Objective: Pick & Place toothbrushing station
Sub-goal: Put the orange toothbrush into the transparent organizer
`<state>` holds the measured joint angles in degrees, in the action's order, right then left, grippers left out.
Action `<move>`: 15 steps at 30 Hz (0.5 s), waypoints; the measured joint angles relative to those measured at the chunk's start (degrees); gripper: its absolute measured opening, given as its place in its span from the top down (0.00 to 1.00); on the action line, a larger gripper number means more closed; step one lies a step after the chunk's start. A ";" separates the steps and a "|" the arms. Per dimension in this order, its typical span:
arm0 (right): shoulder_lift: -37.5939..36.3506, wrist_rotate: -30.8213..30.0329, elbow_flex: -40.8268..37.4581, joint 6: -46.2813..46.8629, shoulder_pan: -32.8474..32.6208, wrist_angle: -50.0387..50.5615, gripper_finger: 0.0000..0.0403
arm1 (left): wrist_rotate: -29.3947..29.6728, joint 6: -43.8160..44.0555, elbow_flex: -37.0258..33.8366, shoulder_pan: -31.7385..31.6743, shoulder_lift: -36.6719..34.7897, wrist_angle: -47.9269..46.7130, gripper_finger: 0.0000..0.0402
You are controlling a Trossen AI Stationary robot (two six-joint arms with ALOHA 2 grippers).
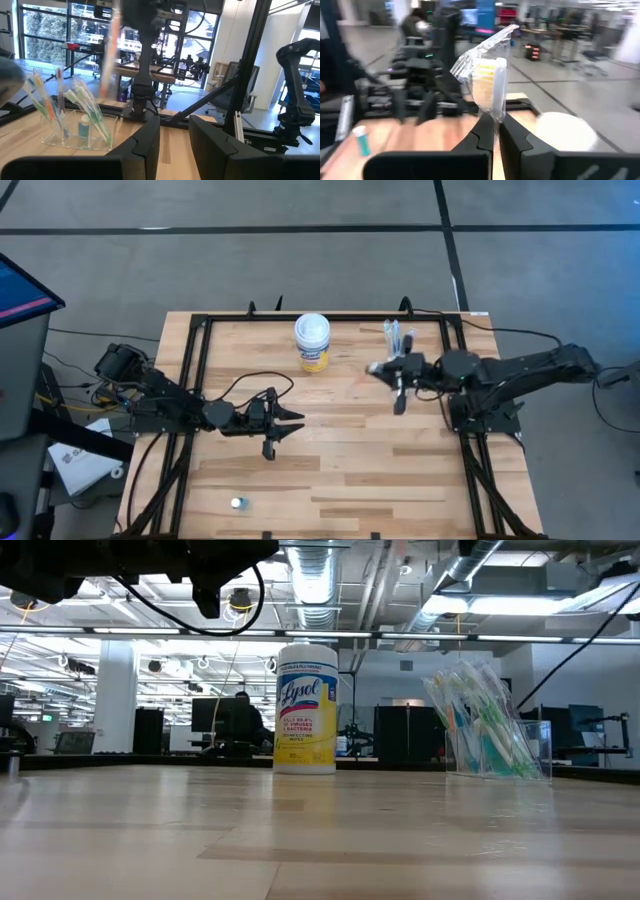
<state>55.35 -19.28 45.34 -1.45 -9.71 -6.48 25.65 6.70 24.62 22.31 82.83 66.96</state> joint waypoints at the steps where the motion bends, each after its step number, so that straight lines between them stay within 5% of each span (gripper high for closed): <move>1: -1.19 -1.24 0.00 0.28 0.04 1.20 1.00 | 0.00 0.01 0.00 0.00 0.00 0.00 0.76; 9: -9.04 -9.66 0.00 2.11 2.28 12.13 1.00 | 0.00 0.24 0.00 0.01 0.00 -0.01 0.76; 15: -12.36 -10.47 0.00 4.08 7.43 17.76 1.00 | 0.00 0.24 0.00 0.00 0.00 0.00 0.76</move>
<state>42.99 -29.75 45.34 2.63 -2.28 11.27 25.65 6.94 24.62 22.31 82.83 66.96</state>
